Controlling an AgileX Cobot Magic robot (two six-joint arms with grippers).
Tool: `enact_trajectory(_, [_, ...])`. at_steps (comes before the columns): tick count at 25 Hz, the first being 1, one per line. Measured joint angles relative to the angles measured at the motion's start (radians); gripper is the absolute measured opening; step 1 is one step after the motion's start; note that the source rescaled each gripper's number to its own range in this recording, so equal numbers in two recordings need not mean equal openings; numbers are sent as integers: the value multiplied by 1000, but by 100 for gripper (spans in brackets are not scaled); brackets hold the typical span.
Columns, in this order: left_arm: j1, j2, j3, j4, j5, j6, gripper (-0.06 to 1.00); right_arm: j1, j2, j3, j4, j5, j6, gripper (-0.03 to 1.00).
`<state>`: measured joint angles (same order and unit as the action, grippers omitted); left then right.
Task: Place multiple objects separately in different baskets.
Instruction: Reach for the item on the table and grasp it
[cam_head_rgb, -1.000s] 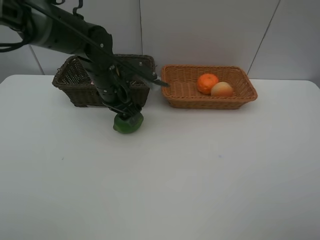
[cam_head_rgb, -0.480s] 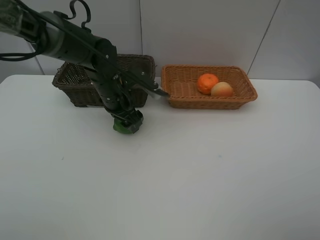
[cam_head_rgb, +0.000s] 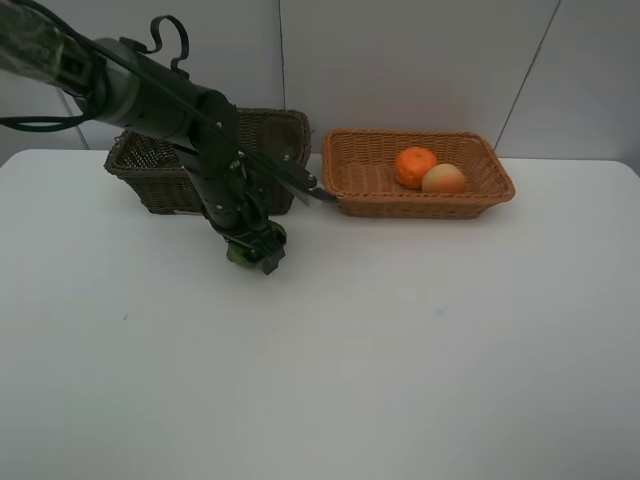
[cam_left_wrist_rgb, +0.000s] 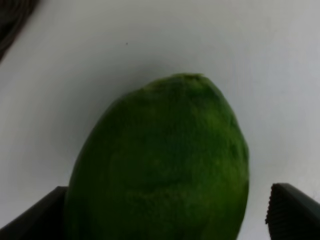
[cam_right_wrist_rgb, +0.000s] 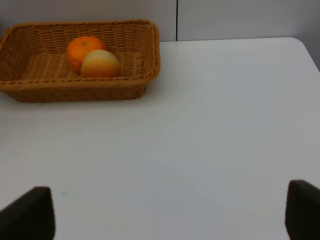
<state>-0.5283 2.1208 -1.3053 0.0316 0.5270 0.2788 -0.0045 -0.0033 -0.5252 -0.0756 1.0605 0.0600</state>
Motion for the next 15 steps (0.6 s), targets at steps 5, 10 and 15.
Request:
enact_trajectory(5, [0, 10, 0, -1, -29, 0, 98, 0, 0, 0, 0, 0, 0, 100])
enact_trajectory(10, [0, 10, 0, -3, -35, -4, 91, 0, 0, 0, 0, 0, 0, 100])
enact_trajectory(15, [0, 11, 0, -3, -40, -34, 78, 0, 0, 0, 0, 0, 0, 100])
